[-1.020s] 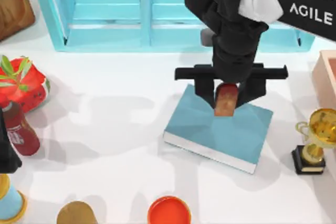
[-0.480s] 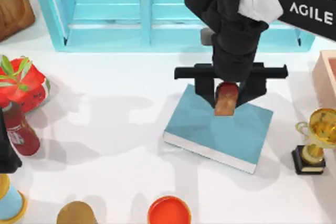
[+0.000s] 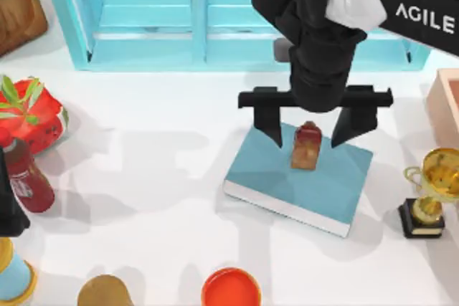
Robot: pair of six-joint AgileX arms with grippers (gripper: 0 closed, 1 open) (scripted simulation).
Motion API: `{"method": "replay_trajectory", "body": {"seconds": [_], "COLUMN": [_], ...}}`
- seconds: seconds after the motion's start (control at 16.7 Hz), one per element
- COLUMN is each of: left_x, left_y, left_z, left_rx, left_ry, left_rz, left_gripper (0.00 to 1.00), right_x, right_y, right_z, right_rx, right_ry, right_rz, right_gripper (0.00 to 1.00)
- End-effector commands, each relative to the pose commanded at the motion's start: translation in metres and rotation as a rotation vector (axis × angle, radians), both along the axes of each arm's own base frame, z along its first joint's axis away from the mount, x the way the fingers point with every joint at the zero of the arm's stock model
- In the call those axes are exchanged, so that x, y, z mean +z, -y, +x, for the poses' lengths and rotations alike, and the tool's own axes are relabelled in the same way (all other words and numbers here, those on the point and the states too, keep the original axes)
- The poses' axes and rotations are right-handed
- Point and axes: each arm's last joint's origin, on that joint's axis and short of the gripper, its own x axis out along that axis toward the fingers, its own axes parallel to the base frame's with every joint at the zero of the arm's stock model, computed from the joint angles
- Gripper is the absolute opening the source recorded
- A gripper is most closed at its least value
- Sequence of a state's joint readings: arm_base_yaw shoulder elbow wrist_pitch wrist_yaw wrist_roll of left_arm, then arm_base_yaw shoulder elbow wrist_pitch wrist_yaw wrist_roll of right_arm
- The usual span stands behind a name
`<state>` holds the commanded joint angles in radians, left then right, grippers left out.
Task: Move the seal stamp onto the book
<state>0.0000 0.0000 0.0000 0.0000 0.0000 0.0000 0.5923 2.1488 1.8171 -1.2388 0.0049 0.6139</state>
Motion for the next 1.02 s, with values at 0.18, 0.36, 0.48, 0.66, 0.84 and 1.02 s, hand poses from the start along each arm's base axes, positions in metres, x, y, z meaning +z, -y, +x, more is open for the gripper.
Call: {"method": "replay_trajectory", "body": {"seconds": [0.18,0.36,0.48,0.66,0.84,1.02], "left_x": [0.000,0.000,0.000,0.000,0.000,0.000], "left_y": [0.000,0.000,0.000,0.000,0.000,0.000], "left_z": [0.000,0.000,0.000,0.000,0.000,0.000], "left_rx": [0.000,0.000,0.000,0.000,0.000,0.000], "left_ry": [0.000,0.000,0.000,0.000,0.000,0.000], "left_rz": [0.000,0.000,0.000,0.000,0.000,0.000], "left_gripper": [1.00,1.00,1.00,1.00,1.00,1.00], "right_x": [0.000,0.000,0.000,0.004,0.019,0.030], "right_y": [0.000,0.000,0.000,0.000,0.000,0.000], "right_z": [0.000,0.000,0.000,0.001,0.001,0.000], "right_rx": [0.000,0.000,0.000,-0.001,-0.002,-0.001], "right_ry": [0.000,0.000,0.000,-0.001,-0.001,0.000], "right_rz": [0.000,0.000,0.000,-0.001,-0.001,0.000], "right_gripper": [1.00,1.00,1.00,1.00,1.00,1.00]}}
